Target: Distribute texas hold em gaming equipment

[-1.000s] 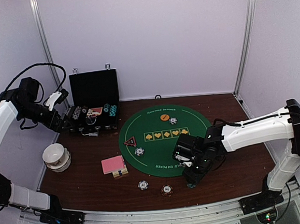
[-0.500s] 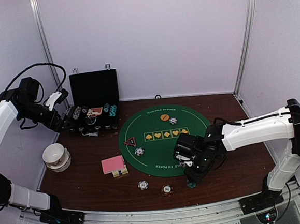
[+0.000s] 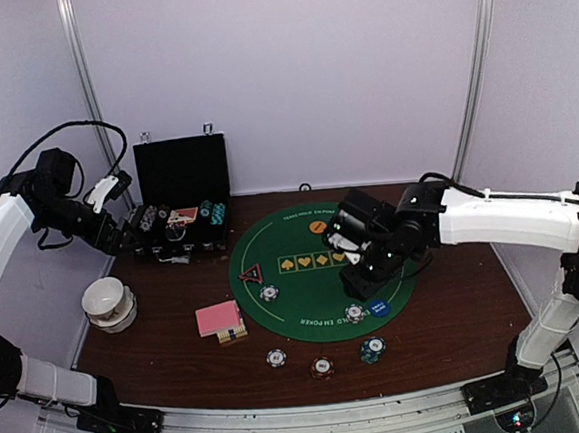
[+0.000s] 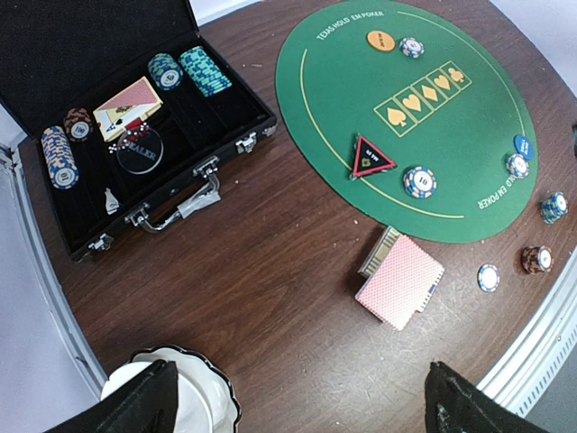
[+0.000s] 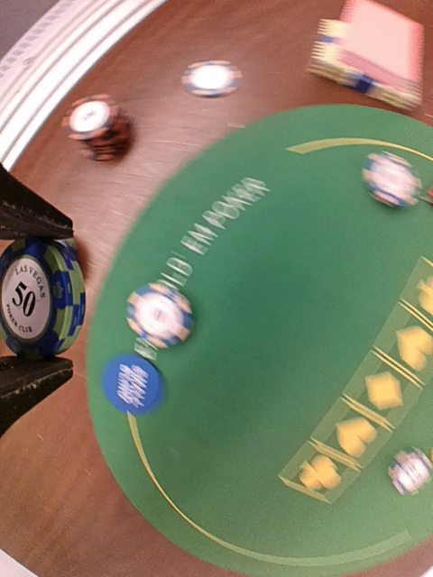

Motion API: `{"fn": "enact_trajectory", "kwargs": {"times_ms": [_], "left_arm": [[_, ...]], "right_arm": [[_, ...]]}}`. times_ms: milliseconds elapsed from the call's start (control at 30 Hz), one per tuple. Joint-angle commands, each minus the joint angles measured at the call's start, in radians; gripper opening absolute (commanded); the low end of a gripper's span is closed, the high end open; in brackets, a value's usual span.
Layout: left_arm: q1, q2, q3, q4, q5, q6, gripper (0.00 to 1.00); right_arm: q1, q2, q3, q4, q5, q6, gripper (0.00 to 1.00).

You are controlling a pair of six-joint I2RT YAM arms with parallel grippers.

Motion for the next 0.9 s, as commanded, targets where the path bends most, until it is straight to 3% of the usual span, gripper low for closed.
{"fn": "enact_trajectory", "kwargs": {"times_ms": [0,200,467,867], "left_arm": [[-0.002,-0.009,0.030,-0.008,0.011,0.005,0.98],[-0.002,-0.009,0.032,-0.010,0.015,0.003,0.98],[-0.002,-0.020,0.021,-0.010,0.012,0.002,0.98],[-0.002,0.004,0.026,-0.010,0.017,0.007,0.98]], "right_arm": [[-0.134,0.069,0.138,0.031,0.080,-0.007,0.22],[-0.292,0.270,0.331,0.151,0.065,-0.024,0.22],[-0.374,0.606,0.694,0.093,0.076,-0.049,0.19],[-0.506,0.777,0.830,0.110,0.021,0.004,0.20]]}}
